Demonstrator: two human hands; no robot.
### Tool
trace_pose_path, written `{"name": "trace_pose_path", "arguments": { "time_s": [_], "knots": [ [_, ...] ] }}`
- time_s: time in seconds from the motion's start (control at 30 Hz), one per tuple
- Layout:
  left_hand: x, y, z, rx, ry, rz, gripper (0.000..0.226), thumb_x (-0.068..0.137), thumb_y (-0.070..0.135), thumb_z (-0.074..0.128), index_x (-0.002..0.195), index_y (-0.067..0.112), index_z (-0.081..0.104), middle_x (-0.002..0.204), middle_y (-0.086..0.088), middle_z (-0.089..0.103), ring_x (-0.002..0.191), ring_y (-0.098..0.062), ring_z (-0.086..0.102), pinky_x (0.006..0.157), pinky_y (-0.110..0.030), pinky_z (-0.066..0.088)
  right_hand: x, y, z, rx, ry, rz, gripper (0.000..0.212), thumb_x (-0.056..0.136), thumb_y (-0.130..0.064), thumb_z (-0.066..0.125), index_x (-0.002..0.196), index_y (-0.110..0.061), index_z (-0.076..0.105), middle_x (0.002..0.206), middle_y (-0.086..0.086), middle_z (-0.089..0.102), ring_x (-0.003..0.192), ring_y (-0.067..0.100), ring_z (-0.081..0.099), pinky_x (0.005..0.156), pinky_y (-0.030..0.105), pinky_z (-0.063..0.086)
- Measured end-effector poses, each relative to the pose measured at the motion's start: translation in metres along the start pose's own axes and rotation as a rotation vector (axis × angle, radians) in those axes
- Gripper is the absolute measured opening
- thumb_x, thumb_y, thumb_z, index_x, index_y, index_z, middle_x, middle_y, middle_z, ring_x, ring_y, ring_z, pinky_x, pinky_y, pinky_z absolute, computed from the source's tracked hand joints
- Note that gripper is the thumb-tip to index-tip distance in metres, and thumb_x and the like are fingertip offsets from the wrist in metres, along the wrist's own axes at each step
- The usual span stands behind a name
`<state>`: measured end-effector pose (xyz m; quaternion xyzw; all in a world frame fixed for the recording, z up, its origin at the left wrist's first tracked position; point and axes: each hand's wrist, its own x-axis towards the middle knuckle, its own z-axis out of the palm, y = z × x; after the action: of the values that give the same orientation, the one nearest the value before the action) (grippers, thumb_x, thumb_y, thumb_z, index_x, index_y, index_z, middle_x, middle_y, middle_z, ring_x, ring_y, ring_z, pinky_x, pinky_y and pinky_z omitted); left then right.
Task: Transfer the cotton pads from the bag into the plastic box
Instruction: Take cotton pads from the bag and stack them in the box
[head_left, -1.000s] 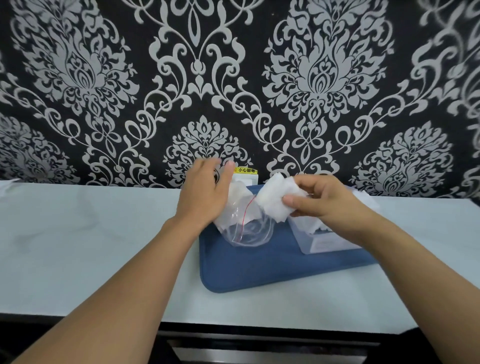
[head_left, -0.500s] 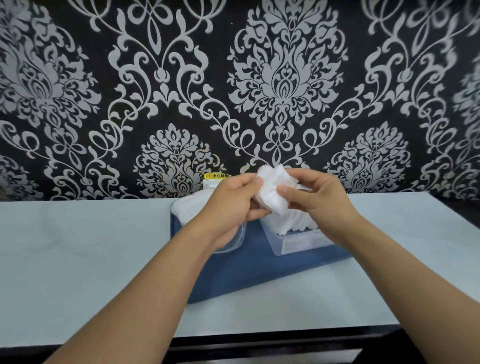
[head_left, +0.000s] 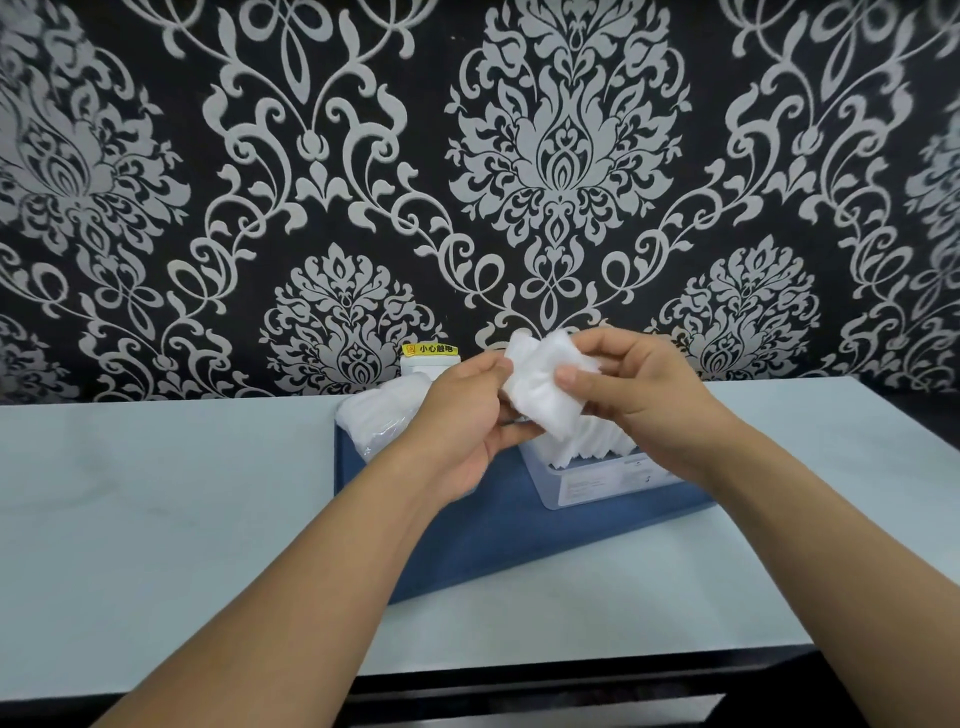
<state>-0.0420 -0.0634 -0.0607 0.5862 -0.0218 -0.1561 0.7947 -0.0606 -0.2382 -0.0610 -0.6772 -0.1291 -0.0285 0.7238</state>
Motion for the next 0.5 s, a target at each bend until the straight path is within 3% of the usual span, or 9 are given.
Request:
{"name": "trace_pose_path", "arguments": {
  "time_s": [0.13, 0.3, 0.43, 0.5],
  "knots": [
    [0.001, -0.002, 0.001, 0.007, -0.036, 0.001, 0.024, 0.105, 0.006, 0.046, 0.117, 0.007, 0.066, 0.103, -0.012, 0.076, 0.085, -0.022, 0.074, 0.073, -0.038, 0.064, 0.002, 0.001, 0.004, -0.134, 0.060, -0.027, 0.018, 0.088, -0.001, 0.069, 0.105, -0.006, 0.072, 0.095, 0.013, 0.076, 0.086, 0.020, 0.071, 0.076, 0.028, 0.060],
    [0.001, -0.003, -0.001, 0.037, -0.033, 0.017, 0.023, 0.105, 0.010, 0.047, 0.113, 0.009, 0.068, 0.110, -0.016, 0.075, 0.100, -0.032, 0.074, 0.080, -0.043, 0.063, 0.003, 0.003, 0.008, -0.276, 0.148, -0.063, 0.025, 0.086, -0.005, 0.075, 0.110, -0.008, 0.074, 0.106, 0.014, 0.074, 0.093, 0.037, 0.067, 0.091, 0.048, 0.058],
    [0.001, -0.002, 0.002, 0.077, -0.032, 0.028, 0.039, 0.103, 0.043, 0.049, 0.117, 0.012, 0.068, 0.108, -0.011, 0.076, 0.098, -0.025, 0.075, 0.084, -0.048, 0.062, 0.002, 0.000, 0.016, -0.314, 0.230, -0.112, 0.040, 0.080, -0.001, 0.080, 0.117, -0.013, 0.070, 0.097, 0.005, 0.067, 0.073, 0.013, 0.063, 0.082, 0.041, 0.061],
    [0.001, -0.006, 0.007, 0.118, -0.047, 0.048, 0.037, 0.101, 0.042, 0.054, 0.123, 0.014, 0.063, 0.113, -0.010, 0.075, 0.099, -0.022, 0.075, 0.082, -0.044, 0.062, 0.001, 0.001, 0.024, -0.268, 0.300, -0.128, 0.046, 0.080, -0.002, 0.080, 0.121, -0.015, 0.066, 0.100, 0.005, 0.064, 0.073, 0.009, 0.063, 0.077, 0.035, 0.062]
  ]
}}
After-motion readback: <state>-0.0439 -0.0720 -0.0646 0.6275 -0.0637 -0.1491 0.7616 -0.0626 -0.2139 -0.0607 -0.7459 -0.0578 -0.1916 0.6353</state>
